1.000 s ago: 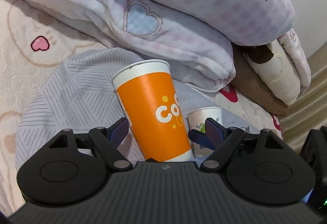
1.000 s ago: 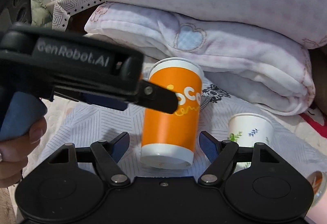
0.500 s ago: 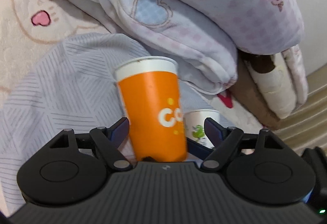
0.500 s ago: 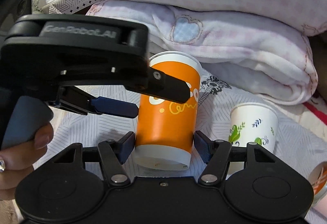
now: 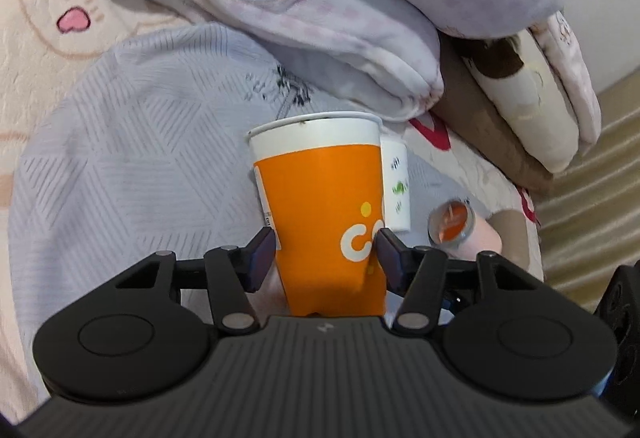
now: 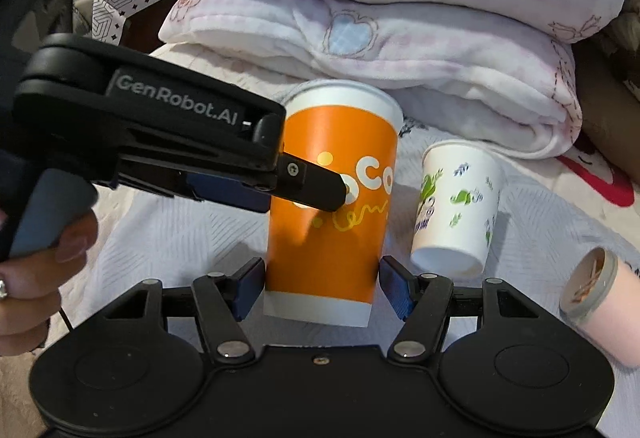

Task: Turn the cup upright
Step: 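Close the left gripper on the orange cup while the right gripper closes on its body, then rotate the held orange cup with both grippers until its rim faces up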

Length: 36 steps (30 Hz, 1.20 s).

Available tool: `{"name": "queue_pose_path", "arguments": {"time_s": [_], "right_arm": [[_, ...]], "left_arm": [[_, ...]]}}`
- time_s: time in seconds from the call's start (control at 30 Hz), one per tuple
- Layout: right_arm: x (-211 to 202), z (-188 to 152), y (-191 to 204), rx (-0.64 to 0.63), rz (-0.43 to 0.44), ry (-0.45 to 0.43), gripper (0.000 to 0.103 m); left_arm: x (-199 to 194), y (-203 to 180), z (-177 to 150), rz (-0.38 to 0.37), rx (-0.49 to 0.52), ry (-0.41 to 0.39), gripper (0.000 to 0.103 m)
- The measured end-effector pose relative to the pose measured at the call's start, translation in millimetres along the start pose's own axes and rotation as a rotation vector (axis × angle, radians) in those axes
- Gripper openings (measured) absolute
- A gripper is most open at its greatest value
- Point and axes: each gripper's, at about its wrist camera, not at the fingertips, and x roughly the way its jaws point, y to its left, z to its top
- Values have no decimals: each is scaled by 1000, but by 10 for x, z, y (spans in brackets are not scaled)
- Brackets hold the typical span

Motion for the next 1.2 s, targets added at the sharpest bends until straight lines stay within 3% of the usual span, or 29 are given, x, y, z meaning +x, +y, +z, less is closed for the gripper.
{"name": "queue_pose_path", "arguments": {"time_s": [0.13,0.3,0.43,0.57,0.7,0.87,1.0,1.2], "right_arm": [[-210,-131,12,47,25,29,68],[-496,-398,-51,143,24,75,68],[-640,-628,-177,251,47,106,68],[-793,-809,-221,298,32,147,69],[-786,-876,-261,311,6,174,70],[-793,-869,-425,374,49,166,70],[-725,-792,-423,331,23,164,86],[-700,-735,-588,375,11,123,86]], "left_arm": [[-53,21,-103,-52,-1,103,52],[-29,-201,-267,-127,92,202,50],[80,-381,-454,-118,146,265,50],[230,-446,-600,-154,139,353,51],[298,-502,-676,-142,160,373,51],[324,-540,-694,-150,176,358,51],[337,-635,-720,-169,287,343,52],[332,-656,-688,-179,319,314,61]]}}
